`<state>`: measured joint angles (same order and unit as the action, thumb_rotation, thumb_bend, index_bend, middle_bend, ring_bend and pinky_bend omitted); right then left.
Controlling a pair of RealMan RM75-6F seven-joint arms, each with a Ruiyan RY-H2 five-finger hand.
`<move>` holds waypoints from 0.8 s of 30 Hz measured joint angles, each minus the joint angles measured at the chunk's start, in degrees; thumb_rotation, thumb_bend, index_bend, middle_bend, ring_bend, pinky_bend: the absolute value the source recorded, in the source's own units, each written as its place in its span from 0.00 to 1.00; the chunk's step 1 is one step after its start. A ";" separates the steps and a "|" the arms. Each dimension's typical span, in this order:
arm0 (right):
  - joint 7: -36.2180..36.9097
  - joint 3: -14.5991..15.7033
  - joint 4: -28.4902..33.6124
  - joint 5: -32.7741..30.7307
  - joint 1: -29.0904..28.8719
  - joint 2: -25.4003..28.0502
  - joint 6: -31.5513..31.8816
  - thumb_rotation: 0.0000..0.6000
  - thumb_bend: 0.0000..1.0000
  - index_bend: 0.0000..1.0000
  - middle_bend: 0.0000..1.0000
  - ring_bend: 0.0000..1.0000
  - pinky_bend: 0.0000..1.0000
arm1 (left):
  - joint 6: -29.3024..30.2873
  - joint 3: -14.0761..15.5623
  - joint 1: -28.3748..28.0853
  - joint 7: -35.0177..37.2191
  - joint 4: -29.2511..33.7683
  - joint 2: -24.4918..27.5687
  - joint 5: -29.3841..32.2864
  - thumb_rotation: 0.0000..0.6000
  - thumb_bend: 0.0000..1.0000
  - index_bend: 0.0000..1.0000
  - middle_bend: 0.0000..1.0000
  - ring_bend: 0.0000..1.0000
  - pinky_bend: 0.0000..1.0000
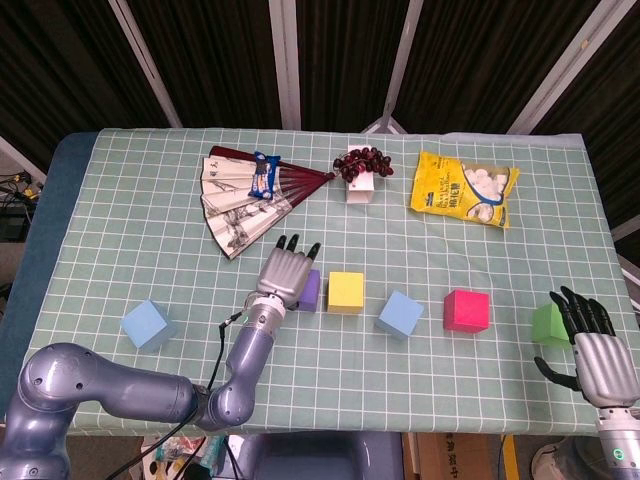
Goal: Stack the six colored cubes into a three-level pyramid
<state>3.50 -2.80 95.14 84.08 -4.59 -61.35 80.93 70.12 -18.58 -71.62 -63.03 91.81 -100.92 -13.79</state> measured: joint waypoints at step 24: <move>0.36 0.17 0.13 0.22 -0.07 -0.01 -0.17 1.00 0.25 0.00 0.00 0.00 0.00 | 1.14 -1.09 -1.26 -1.07 -2.09 -2.43 1.56 1.00 0.26 0.01 0.38 0.04 0.09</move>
<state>3.86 -2.63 95.27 84.30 -4.66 -61.36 80.76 71.26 -19.66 -72.88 -64.09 89.72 -103.35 -12.23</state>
